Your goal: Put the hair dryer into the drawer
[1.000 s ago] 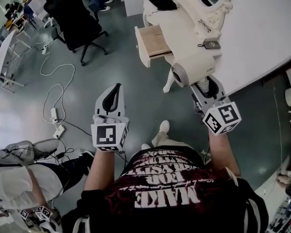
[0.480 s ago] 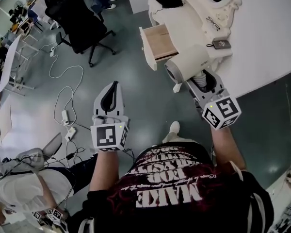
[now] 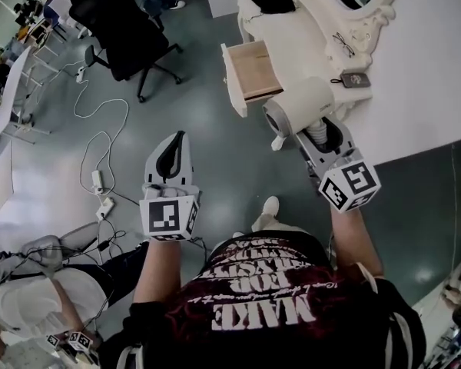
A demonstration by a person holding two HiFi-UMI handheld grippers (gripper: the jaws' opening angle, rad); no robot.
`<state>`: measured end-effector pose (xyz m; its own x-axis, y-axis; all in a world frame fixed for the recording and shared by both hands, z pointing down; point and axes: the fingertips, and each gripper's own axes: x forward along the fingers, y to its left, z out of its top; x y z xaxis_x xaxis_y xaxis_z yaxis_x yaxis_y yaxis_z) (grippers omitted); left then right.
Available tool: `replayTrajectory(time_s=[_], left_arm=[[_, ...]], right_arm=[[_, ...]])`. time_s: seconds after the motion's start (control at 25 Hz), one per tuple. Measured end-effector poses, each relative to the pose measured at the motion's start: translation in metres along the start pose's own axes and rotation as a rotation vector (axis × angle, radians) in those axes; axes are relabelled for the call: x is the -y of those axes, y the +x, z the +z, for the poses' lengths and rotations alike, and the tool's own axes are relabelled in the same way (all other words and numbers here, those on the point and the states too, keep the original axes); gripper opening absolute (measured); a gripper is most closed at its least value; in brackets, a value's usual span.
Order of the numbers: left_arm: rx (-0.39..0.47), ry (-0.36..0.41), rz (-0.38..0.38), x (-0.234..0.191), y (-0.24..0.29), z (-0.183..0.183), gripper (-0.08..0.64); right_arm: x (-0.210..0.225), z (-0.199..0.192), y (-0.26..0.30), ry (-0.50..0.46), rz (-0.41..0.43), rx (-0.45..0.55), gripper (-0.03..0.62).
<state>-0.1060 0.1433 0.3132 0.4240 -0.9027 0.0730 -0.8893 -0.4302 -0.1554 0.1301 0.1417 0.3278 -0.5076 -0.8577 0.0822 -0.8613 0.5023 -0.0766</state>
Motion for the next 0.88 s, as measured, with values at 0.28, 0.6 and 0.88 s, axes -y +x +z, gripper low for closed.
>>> replayTrajectory(time_s=[0.28, 0.6, 0.88], left_arm=[[-0.004, 0.003, 0.0, -0.005, 0.023, 0.008, 0.005], [0.006, 0.026, 0.039, -0.012, 0.04, 0.022, 0.005], [0.017, 0.031, 0.08, -0.012, 0.069, 0.033, 0.005]], right_arm=[[0.013, 0.001, 0.016, 0.023, 0.01, -0.015, 0.23], [0.033, 0.018, 0.034, 0.01, 0.046, 0.004, 0.23], [0.056, 0.037, 0.053, -0.028, 0.104, 0.012, 0.23]])
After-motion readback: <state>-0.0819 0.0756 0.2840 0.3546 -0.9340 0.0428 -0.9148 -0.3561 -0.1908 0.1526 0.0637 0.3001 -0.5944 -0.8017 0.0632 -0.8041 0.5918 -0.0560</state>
